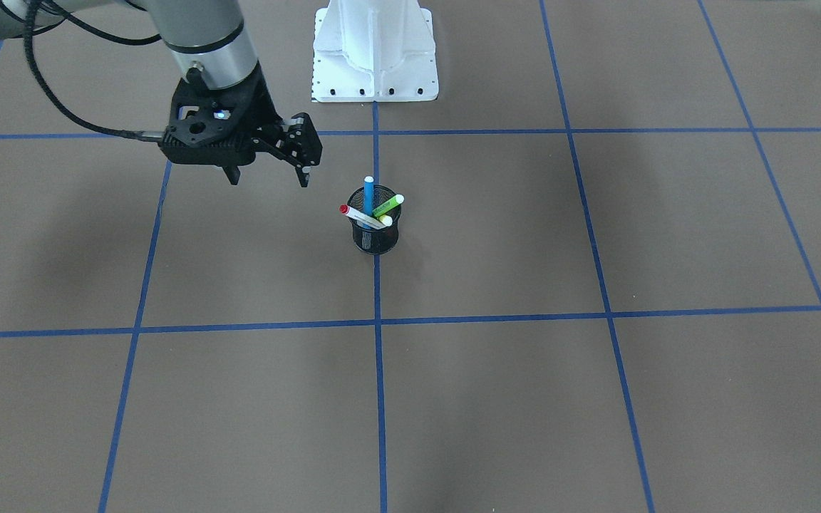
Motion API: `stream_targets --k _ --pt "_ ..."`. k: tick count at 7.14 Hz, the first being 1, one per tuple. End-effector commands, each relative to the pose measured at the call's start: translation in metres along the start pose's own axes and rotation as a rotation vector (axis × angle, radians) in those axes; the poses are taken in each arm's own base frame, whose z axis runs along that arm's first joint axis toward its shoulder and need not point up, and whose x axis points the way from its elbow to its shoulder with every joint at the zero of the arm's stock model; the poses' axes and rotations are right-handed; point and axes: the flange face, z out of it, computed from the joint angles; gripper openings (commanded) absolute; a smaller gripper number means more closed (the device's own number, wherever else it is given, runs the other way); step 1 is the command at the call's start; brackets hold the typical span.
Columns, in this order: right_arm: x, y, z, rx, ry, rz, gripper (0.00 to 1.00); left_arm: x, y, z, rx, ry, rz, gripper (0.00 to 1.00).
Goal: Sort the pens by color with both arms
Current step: 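Move the right gripper over the black mesh pen cup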
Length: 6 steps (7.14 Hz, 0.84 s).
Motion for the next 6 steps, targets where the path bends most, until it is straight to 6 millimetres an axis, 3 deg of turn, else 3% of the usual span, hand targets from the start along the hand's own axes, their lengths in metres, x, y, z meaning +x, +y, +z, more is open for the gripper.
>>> stream_targets --k 1,2,3,6 --pt "-0.061 0.008 0.018 -0.05 0.058 0.03 0.93 0.001 0.0 0.001 -0.001 0.002 0.001 1.0" --pt "-0.083 0.01 0.035 -0.077 0.089 0.031 0.87 -0.001 0.006 0.003 -0.008 0.002 -0.003 1.0" --pt "-0.091 0.019 0.047 -0.094 0.104 0.033 0.76 -0.001 0.006 0.002 0.001 -0.001 0.003 1.0" --pt "-0.11 0.067 0.086 -0.165 0.136 -0.018 0.55 -0.002 0.009 0.002 0.002 -0.001 0.003 1.0"
